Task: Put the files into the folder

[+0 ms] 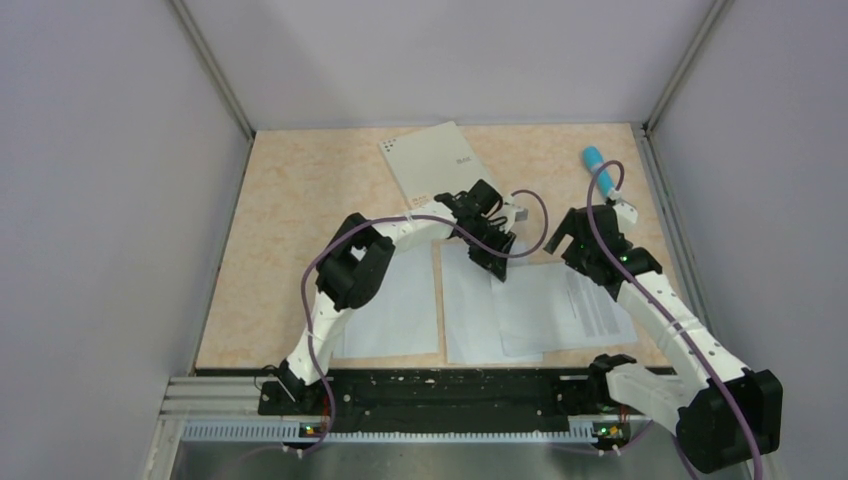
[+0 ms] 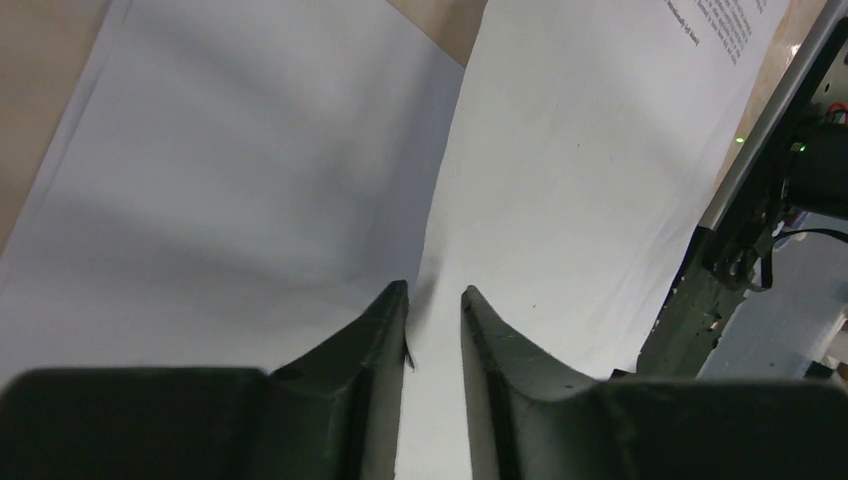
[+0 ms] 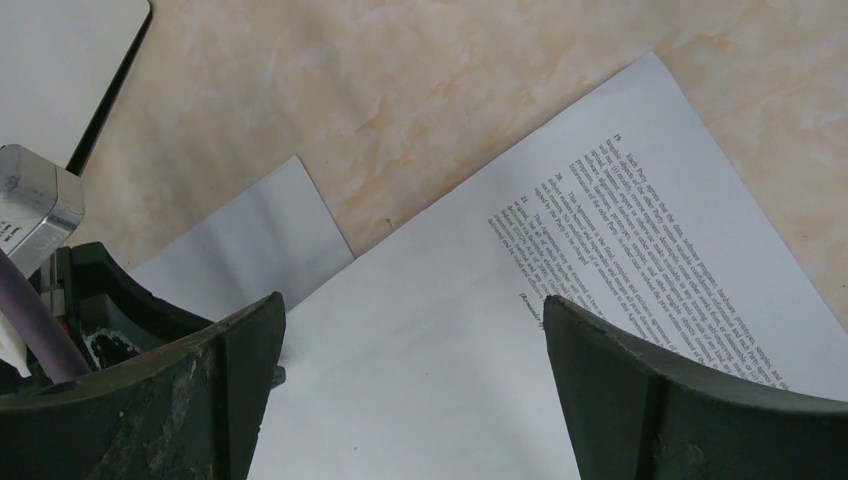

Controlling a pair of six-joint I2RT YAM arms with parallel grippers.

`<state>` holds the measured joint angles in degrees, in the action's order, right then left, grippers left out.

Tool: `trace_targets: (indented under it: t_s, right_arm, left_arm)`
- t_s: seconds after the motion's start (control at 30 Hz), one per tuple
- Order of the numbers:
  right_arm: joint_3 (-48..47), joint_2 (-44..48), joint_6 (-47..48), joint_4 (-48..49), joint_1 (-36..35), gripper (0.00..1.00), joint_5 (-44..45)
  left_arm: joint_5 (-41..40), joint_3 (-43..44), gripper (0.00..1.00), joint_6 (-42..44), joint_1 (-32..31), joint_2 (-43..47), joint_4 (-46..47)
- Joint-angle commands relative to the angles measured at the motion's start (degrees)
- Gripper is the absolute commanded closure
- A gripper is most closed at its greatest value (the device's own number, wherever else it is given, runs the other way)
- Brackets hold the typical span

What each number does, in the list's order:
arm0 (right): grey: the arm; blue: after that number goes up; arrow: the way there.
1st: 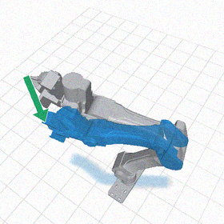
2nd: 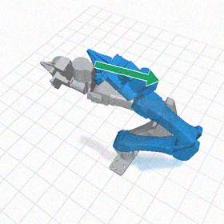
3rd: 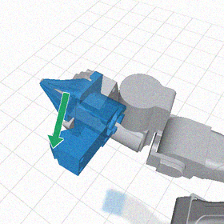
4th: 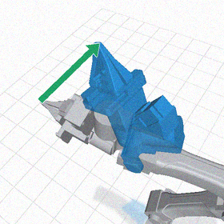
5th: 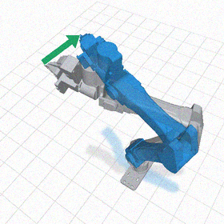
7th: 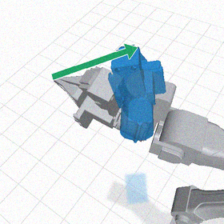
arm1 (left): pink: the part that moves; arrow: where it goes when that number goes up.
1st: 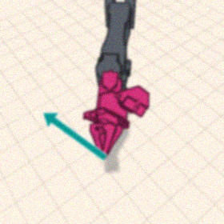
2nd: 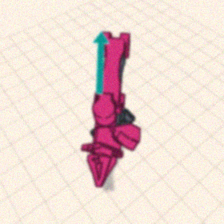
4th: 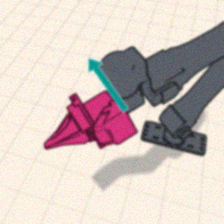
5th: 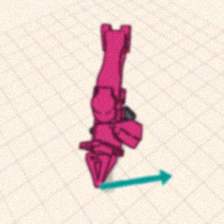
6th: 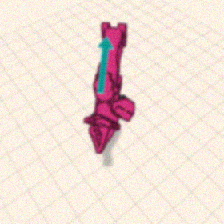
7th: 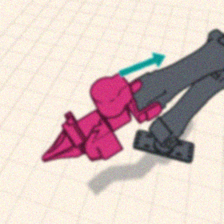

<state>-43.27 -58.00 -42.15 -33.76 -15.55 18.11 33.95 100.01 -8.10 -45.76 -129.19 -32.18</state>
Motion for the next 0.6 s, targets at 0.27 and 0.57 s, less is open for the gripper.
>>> trace_targets:
  t_s: [0.27, 0.57]
  right_arm:
    - [-2.7, 0.0, 1.1, 0.8, 1.1, 0.01, -0.5]
    - [-3.7, 0.2, -0.8, -1.9, 1.2, 0.01, -3.6]
  left_arm:
    - [-3.9, -4.4, 1.0, -12.5, -0.3, 9.1, 4.1]
    - [-17.8, -25.8, 1.0, -34.1, -0.1, 28.5, 14.2]
